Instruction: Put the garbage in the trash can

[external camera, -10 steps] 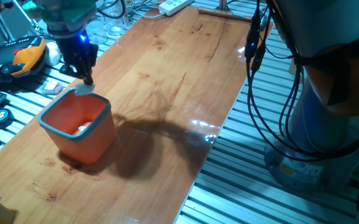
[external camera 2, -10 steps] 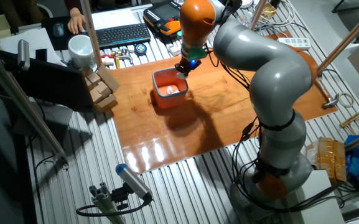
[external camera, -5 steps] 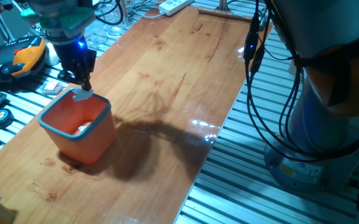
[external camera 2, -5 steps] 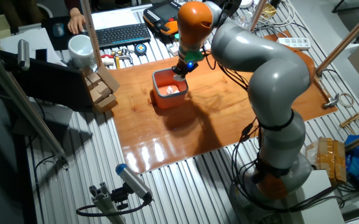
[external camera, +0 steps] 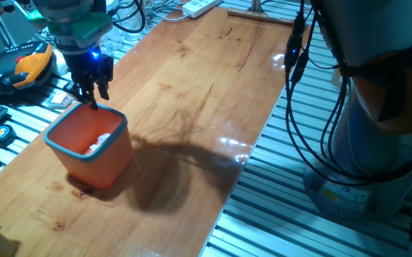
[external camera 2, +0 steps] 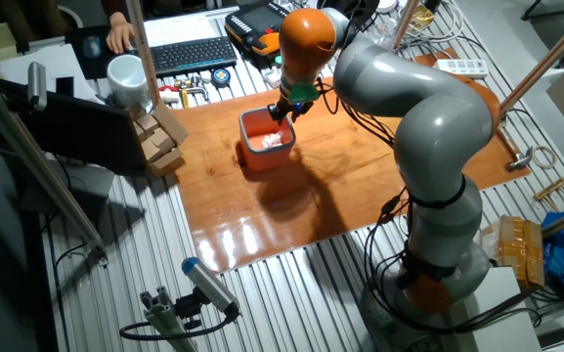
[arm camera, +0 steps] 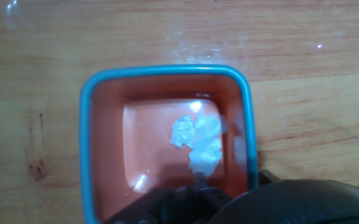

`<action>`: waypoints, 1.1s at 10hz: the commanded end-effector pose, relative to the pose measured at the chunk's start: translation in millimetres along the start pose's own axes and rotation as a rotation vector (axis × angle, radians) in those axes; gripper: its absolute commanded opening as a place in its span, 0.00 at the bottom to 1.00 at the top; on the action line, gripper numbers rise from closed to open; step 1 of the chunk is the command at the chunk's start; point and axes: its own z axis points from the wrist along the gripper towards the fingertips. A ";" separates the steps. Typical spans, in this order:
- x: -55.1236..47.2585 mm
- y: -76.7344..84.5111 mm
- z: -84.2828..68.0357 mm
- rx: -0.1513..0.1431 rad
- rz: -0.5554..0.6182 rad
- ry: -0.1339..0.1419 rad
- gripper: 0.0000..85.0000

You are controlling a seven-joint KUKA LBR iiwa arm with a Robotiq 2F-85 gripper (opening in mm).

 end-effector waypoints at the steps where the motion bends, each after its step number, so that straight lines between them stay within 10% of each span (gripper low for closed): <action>1: -0.5 -1.0 -0.9 0.000 -0.002 0.000 0.60; 3: -2.3 -11.4 -7.1 0.000 -0.027 -0.002 0.60; 7: -9.7 -40.6 -11.1 -0.006 -0.099 -0.002 0.00; 11: -8.9 -69.9 -12.8 -0.023 -0.107 -0.001 0.00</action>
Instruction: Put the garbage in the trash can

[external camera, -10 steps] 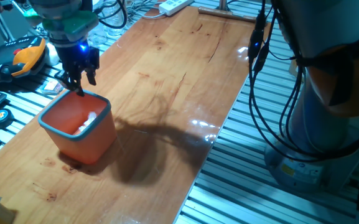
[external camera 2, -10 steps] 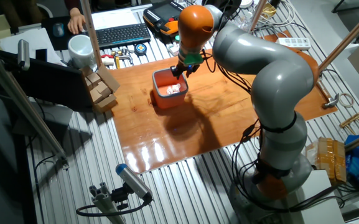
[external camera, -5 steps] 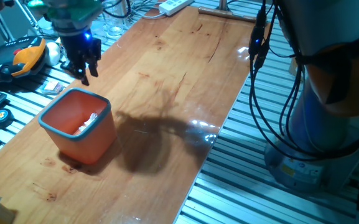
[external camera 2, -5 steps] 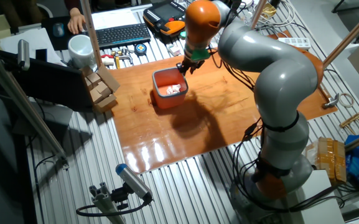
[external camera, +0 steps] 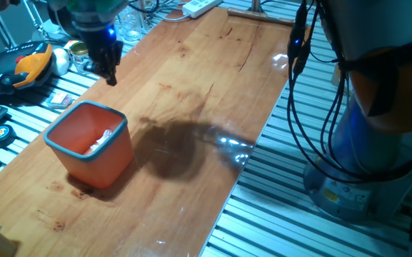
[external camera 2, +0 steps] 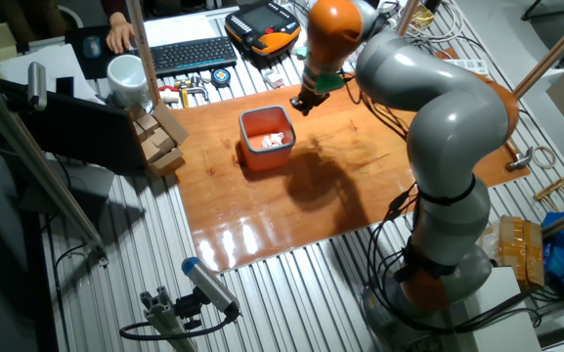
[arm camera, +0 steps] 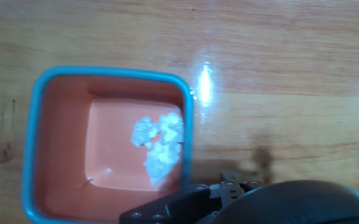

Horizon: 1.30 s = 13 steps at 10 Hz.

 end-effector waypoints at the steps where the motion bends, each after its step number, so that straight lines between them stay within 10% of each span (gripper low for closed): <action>1: 1.3 -3.2 -1.5 0.007 -0.001 0.002 0.00; 13: 7.4 -16.0 1.3 0.011 0.085 -0.004 0.00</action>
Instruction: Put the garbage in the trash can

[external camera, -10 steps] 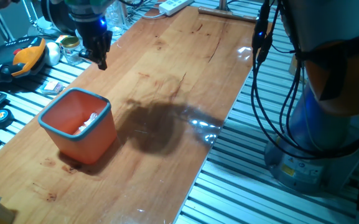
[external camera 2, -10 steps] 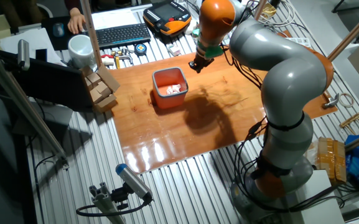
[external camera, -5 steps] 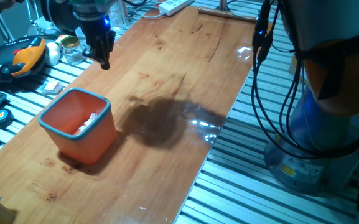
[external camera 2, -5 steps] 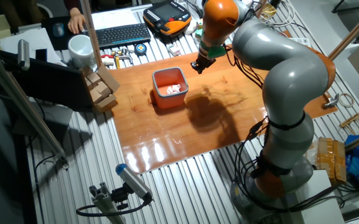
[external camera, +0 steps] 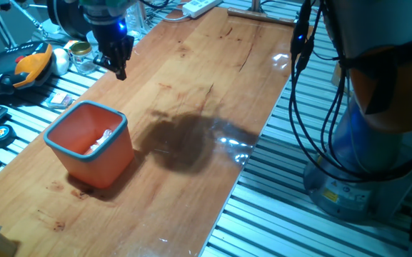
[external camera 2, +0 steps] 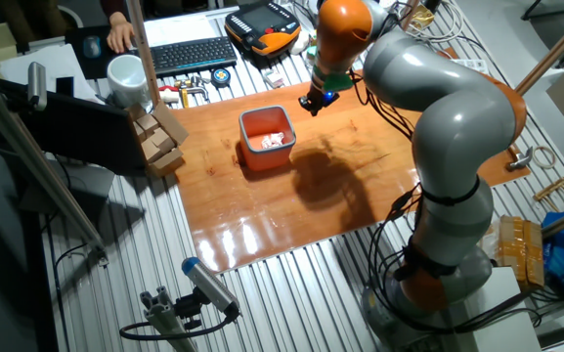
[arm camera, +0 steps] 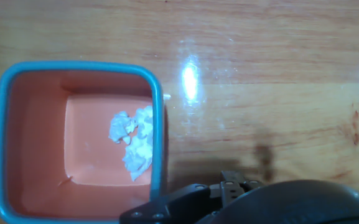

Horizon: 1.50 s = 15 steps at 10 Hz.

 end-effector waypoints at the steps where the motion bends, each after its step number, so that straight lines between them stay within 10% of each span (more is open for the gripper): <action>1: 0.2 0.4 0.2 -0.005 0.003 0.007 0.00; 4: 0.2 0.4 0.2 0.001 -0.021 0.013 0.00; 10: 58.8 -29.6 -0.3 0.004 -0.076 0.002 0.00; 15: 71.4 -40.9 1.6 0.019 -0.037 0.043 0.00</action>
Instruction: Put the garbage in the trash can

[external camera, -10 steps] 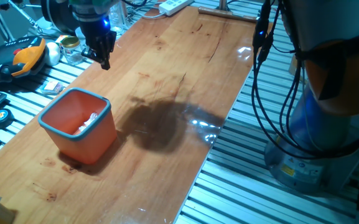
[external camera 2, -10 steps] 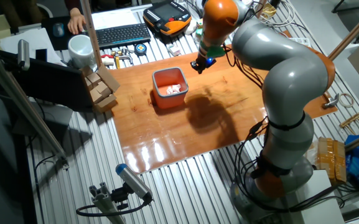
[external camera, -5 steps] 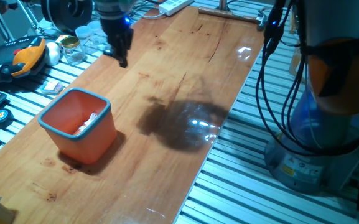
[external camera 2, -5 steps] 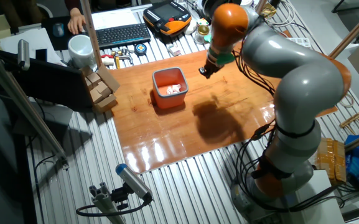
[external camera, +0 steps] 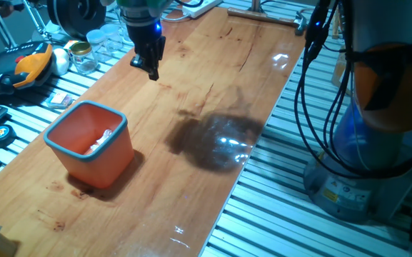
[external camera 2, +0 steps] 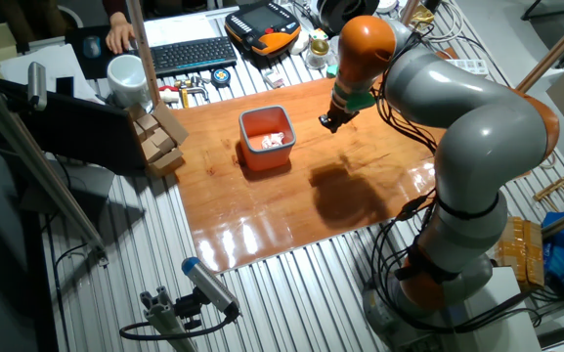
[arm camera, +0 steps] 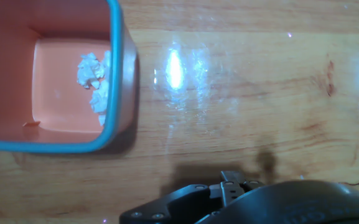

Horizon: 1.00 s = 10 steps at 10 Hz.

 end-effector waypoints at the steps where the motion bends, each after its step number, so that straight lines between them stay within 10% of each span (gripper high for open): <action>1: 0.4 0.5 0.1 -0.001 0.011 0.006 0.00; 10: -7.7 -2.7 0.9 0.008 0.011 0.032 0.00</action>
